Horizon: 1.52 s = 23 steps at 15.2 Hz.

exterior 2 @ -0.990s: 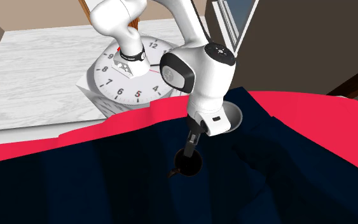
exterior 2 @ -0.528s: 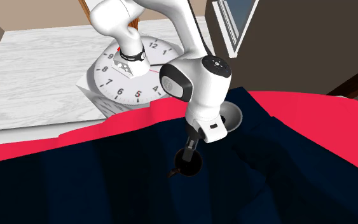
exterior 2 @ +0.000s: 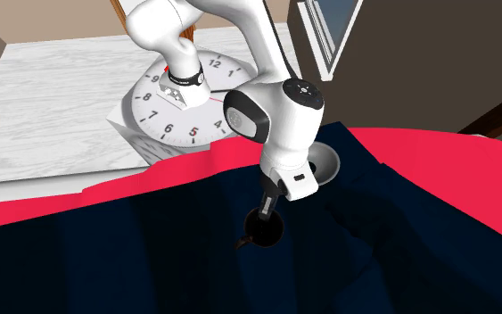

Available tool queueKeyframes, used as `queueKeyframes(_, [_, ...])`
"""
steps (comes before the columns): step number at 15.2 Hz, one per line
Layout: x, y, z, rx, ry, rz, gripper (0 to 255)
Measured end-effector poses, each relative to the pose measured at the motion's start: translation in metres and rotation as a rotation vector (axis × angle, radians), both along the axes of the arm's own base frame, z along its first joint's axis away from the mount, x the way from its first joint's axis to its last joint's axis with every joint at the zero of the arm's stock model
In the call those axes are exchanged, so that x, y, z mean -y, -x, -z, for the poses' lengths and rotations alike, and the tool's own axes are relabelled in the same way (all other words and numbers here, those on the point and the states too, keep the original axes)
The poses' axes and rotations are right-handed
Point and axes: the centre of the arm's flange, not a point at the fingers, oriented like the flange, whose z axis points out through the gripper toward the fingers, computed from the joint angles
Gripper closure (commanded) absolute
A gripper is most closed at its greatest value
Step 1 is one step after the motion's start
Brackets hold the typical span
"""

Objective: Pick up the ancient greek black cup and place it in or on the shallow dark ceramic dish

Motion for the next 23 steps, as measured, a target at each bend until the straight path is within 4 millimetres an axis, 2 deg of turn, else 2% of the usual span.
queueKeyframes(9, [0.0,0.0,-0.003,0.0,0.0,0.0,255])
queueKeyframes(23, [0.0,0.0,-0.075,0.0,0.0,0.0,255])
